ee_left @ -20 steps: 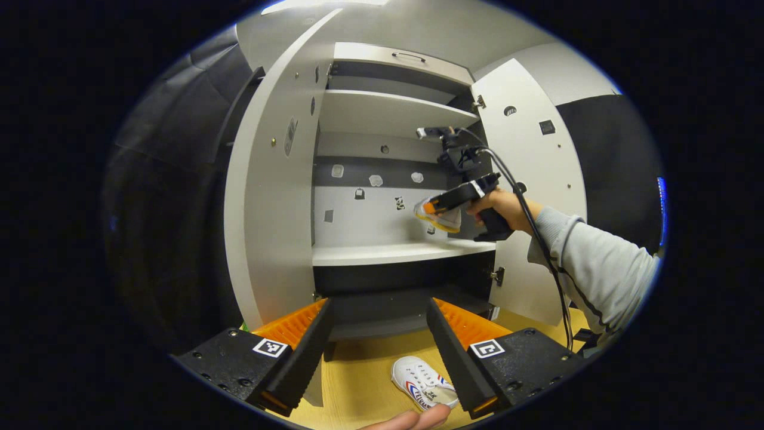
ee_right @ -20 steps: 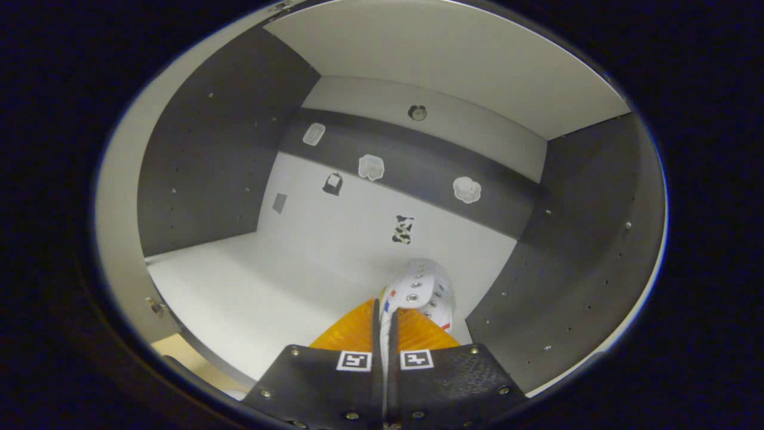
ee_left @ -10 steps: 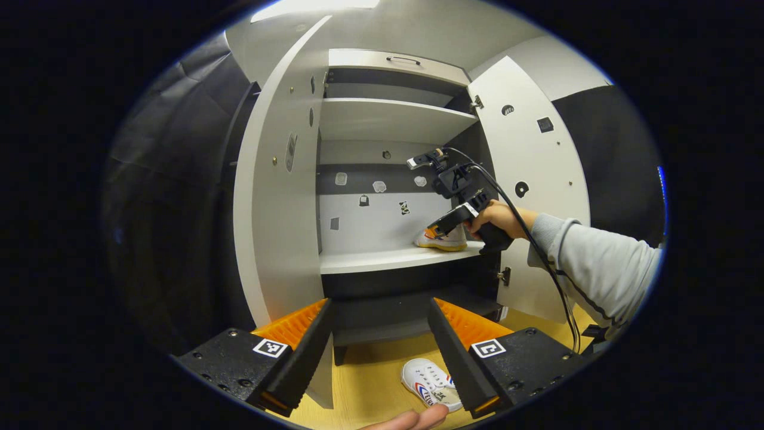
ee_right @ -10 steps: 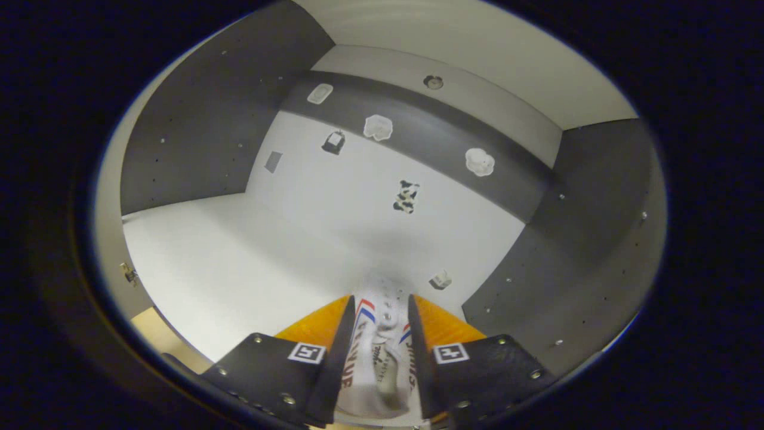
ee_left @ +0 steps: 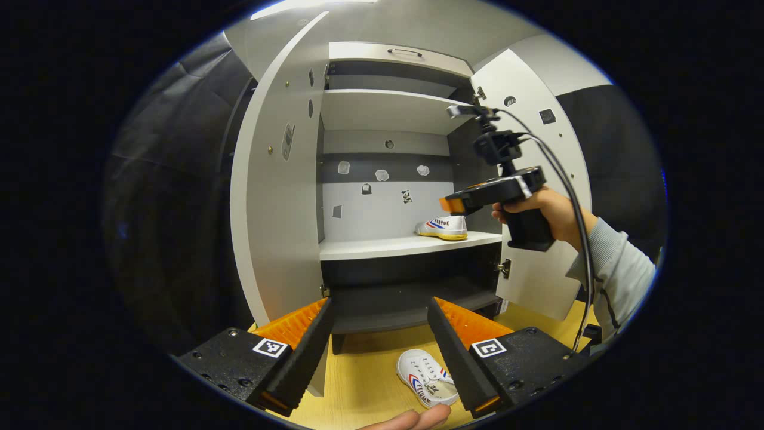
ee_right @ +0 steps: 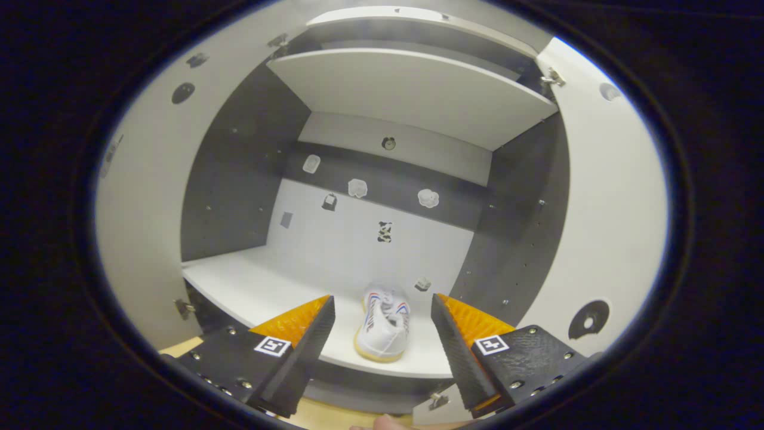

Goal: Grab one shoe with the right hand and put it into the shoe cabinet, grab the other shoe with the left hand and put it into the shoe cabinet; then close the right door with the right hand and the left door with the left hand.

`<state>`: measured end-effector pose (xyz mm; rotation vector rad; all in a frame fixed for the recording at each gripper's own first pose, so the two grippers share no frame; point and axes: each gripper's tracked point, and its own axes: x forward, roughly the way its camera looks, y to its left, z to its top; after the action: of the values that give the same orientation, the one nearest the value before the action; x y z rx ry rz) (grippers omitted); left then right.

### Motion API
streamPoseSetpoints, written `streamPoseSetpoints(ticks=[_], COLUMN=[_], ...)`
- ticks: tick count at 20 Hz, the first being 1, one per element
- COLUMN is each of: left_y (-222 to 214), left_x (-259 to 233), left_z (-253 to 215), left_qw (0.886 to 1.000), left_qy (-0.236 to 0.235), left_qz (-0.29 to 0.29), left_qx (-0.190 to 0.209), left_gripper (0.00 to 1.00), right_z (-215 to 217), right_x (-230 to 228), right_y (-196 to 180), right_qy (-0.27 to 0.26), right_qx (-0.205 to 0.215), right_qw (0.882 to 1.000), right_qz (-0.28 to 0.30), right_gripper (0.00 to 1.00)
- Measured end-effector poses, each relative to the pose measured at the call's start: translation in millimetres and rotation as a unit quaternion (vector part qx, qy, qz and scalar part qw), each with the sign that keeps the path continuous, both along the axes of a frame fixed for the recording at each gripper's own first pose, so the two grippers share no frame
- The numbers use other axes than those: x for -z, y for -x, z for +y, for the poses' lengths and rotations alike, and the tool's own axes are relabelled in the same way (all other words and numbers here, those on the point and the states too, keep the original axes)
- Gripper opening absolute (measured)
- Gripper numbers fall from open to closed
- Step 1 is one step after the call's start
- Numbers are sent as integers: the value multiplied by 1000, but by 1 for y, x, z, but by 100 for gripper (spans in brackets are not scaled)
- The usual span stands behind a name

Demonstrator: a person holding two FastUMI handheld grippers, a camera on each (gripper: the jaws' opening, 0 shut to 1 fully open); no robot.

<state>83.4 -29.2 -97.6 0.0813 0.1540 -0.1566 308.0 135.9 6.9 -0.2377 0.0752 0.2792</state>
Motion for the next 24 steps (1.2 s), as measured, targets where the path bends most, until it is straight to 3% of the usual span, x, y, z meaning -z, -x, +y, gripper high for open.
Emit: streamPoseSetpoints(ticks=[5,6,11,15,19,24], left_y=[13,15,21,24,16,18], left_x=[27,35,65,87,123,198], left_z=[-4,-2,4,4,0,-30], left_qw=[999,999,998,998,997,984], left_qy=[21,28,45,45,34,44], left_qz=[23,29,38,37,69,166], left_qx=[9,6,9,16,10,36], left_gripper=[93,96,96,96,97,97], right_z=[-11,-13,-20,-48,-66,-70], right_x=[-19,-21,-2,13,29,18], right_y=[89,105,176,210,243,276], right_qy=[-46,-54,-73,-104,-143,-180], right_qx=[-5,-1,17,61,74,42], right_qw=[997,996,995,989,985,980], right_qz=[-57,-67,-68,-80,-58,-67], right_gripper=[96,96,96,96,96,96])
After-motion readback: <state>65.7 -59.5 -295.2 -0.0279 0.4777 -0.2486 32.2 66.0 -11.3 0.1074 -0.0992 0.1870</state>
